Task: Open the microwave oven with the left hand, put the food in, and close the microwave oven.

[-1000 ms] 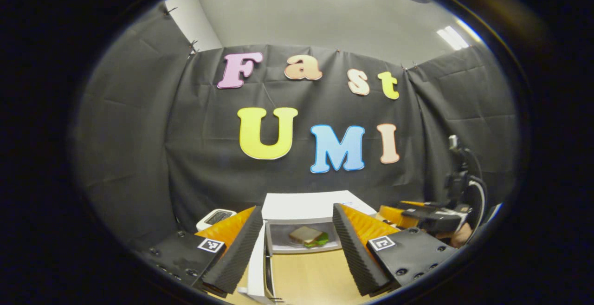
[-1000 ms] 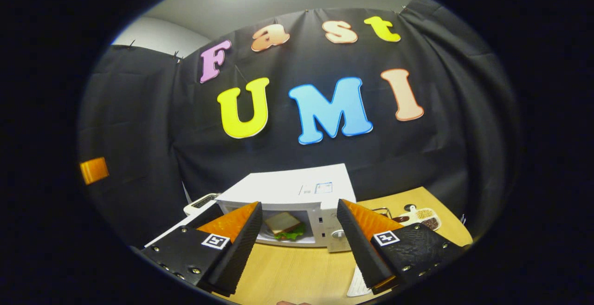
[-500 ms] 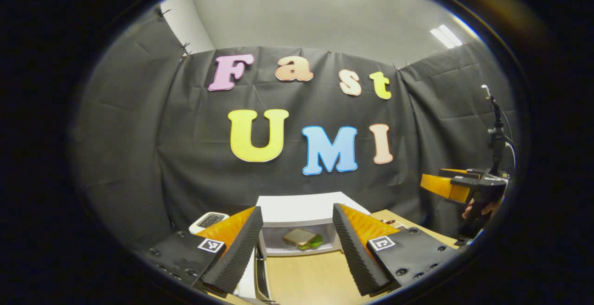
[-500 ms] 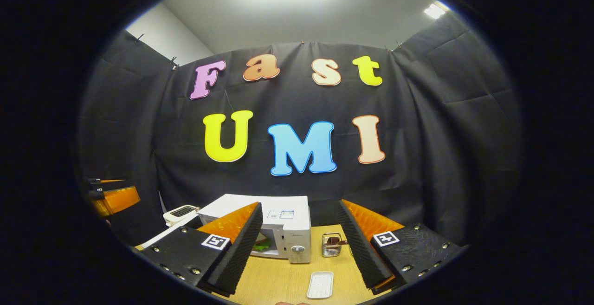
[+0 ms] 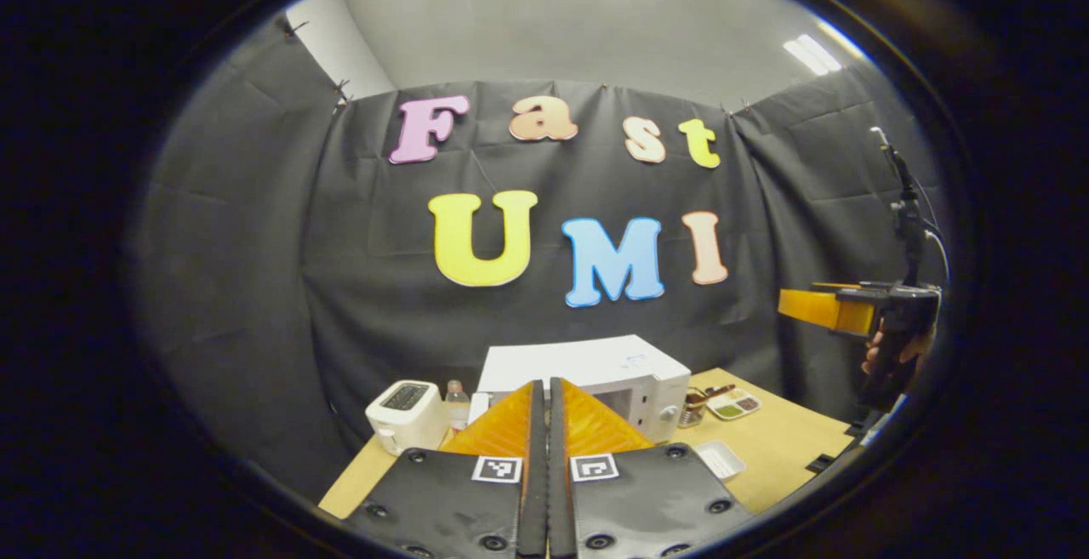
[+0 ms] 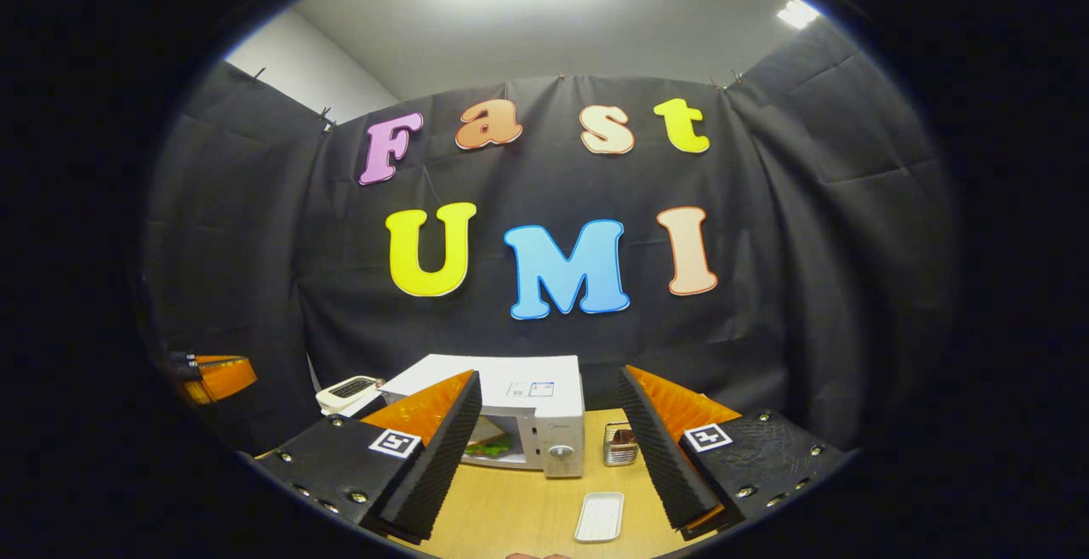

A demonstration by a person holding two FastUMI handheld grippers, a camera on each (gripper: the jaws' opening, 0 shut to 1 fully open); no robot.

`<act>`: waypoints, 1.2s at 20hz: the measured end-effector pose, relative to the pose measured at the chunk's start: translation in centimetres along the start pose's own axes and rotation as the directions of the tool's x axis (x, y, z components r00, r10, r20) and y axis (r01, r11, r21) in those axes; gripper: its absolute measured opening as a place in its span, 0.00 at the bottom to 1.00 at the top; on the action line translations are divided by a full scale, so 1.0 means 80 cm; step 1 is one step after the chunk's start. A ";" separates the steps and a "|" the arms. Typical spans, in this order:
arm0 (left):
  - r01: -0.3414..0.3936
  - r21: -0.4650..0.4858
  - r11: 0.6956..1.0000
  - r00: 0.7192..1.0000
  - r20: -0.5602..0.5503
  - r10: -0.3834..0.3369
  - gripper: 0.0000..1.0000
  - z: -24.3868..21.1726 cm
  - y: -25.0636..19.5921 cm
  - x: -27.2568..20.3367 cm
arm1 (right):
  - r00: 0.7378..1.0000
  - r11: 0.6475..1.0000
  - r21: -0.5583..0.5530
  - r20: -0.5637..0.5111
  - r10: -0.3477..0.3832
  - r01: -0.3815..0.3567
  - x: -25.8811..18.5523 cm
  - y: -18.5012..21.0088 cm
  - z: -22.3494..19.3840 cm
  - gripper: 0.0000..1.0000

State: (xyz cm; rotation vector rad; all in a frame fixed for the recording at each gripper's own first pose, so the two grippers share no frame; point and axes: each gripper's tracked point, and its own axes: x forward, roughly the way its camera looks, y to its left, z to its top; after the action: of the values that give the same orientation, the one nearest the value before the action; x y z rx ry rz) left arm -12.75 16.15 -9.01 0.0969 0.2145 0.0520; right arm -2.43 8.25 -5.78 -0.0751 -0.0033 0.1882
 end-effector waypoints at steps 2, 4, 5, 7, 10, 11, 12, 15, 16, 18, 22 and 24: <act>-0.058 0.003 0.998 0.997 -0.042 0.058 0.07 -0.029 0.043 -0.020 | 1.000 1.000 -0.002 0.003 0.009 -0.009 -0.001 0.004 0.004 0.96; -0.126 -0.020 0.992 0.988 -0.093 0.123 0.07 -0.066 0.086 -0.039 | 1.000 1.000 -0.009 0.004 0.017 -0.017 -0.002 0.007 0.006 0.96; -0.159 -0.037 0.987 0.980 -0.124 0.153 0.07 -0.086 0.105 -0.050 | 1.000 1.000 -0.011 0.005 0.019 -0.019 -0.003 0.008 0.007 0.96; -0.202 -0.086 0.976 0.966 -0.180 0.184 0.07 -0.124 0.129 -0.065 | 1.000 1.000 -0.010 0.004 0.025 -0.024 -0.001 0.011 0.006 0.96; -0.221 -0.121 0.968 0.950 -0.249 0.186 0.07 -0.176 0.140 -0.075 | 1.000 1.000 -0.001 -0.003 0.029 -0.029 0.000 0.011 0.003 0.96; -0.217 -0.125 0.968 0.947 -0.267 0.178 0.07 -0.189 0.137 -0.074 | 1.000 1.000 0.001 -0.006 0.030 -0.030 0.000 0.011 0.002 0.96; -0.206 -0.140 0.969 0.950 -0.268 0.163 0.07 -0.196 0.130 -0.070 | 1.000 1.000 0.001 -0.012 0.029 -0.029 0.002 0.010 -0.001 0.96; -0.191 -0.147 0.971 0.944 -0.299 0.140 0.07 -0.224 0.111 -0.051 | 0.999 1.000 0.026 -0.030 0.011 -0.010 0.002 0.006 -0.003 0.96; -0.187 -0.139 0.972 0.942 -0.305 0.138 0.07 -0.227 0.108 -0.050 | 1.000 0.999 0.039 -0.025 0.005 -0.004 0.007 0.003 -0.002 0.96; -0.180 -0.128 0.975 0.937 -0.323 0.131 0.07 -0.235 0.104 -0.048 | 1.000 0.998 0.056 -0.012 -0.012 0.012 0.009 -0.009 0.005 0.96; -0.144 -0.148 0.978 0.940 -0.331 0.089 0.07 -0.236 0.080 -0.042 | 0.999 0.998 0.056 -0.008 -0.038 0.039 0.009 -0.028 0.007 0.96; -0.108 -0.176 0.978 0.941 -0.335 0.043 0.07 -0.240 0.056 -0.038 | 0.999 0.997 0.061 -0.010 -0.050 0.050 0.011 -0.035 0.005 0.96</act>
State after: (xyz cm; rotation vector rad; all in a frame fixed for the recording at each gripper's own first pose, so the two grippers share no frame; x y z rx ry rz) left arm -20.02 22.12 -26.63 -0.0988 0.5402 0.1663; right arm -1.01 5.69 -5.14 -0.0142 0.0095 0.1380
